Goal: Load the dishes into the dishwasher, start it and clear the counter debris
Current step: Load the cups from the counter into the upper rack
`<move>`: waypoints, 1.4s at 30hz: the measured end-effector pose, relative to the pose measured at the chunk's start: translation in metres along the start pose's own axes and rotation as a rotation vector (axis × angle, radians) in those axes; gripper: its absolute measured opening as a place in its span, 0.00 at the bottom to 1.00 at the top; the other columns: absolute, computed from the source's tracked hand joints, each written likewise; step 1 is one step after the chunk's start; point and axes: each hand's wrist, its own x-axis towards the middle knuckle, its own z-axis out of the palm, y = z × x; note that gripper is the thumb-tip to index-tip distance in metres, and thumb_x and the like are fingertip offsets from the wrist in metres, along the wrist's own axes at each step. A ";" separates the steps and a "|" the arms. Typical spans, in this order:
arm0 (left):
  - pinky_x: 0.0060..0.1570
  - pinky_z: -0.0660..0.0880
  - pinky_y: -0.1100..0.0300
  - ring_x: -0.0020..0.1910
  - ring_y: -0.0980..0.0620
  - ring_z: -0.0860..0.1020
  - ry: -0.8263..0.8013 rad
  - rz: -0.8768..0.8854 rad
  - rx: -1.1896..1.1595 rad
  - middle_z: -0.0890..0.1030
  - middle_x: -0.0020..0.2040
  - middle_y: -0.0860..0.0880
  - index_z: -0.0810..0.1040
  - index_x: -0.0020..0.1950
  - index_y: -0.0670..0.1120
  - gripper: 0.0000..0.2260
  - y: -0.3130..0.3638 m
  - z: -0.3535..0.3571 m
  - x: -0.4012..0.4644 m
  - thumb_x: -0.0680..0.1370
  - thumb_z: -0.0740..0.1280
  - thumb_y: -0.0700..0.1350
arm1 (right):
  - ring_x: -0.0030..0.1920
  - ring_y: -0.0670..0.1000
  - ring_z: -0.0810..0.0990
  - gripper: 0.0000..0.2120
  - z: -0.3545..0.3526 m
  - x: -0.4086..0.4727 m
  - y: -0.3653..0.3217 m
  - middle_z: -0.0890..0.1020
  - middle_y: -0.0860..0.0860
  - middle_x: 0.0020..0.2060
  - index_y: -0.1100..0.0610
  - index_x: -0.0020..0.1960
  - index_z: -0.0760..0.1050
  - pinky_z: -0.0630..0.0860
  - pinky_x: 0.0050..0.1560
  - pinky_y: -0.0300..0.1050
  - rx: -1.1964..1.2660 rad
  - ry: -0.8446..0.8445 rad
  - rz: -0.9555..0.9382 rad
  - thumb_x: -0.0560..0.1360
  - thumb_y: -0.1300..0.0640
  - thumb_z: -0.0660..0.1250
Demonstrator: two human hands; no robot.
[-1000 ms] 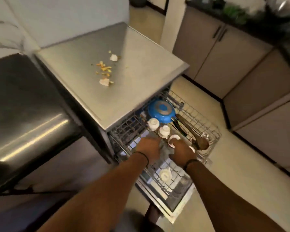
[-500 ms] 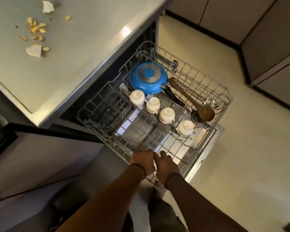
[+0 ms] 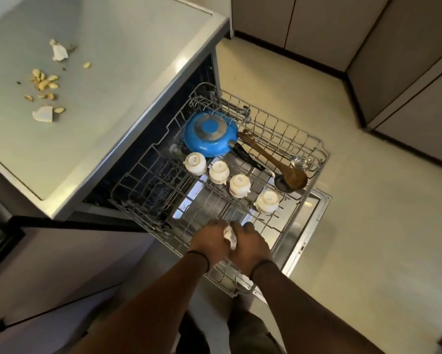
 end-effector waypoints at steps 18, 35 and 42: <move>0.51 0.78 0.51 0.52 0.44 0.80 -0.018 0.165 -0.087 0.83 0.52 0.47 0.79 0.58 0.51 0.14 0.033 -0.004 0.038 0.74 0.64 0.45 | 0.52 0.61 0.79 0.25 -0.025 0.027 0.027 0.77 0.58 0.51 0.53 0.63 0.66 0.75 0.47 0.50 0.190 0.147 0.266 0.71 0.44 0.67; 0.57 0.75 0.50 0.55 0.45 0.79 -0.084 0.165 0.047 0.82 0.56 0.47 0.77 0.60 0.50 0.15 0.029 0.020 0.056 0.74 0.65 0.46 | 0.54 0.60 0.77 0.29 0.001 0.042 0.049 0.75 0.57 0.54 0.51 0.69 0.62 0.76 0.49 0.51 0.101 0.132 0.303 0.72 0.46 0.69; 0.57 0.75 0.51 0.55 0.45 0.80 -0.097 0.153 0.018 0.82 0.56 0.48 0.77 0.60 0.49 0.14 0.023 0.016 0.052 0.74 0.65 0.45 | 0.53 0.60 0.78 0.30 0.001 0.041 0.046 0.75 0.57 0.54 0.50 0.68 0.61 0.76 0.48 0.51 0.076 0.127 0.314 0.71 0.46 0.71</move>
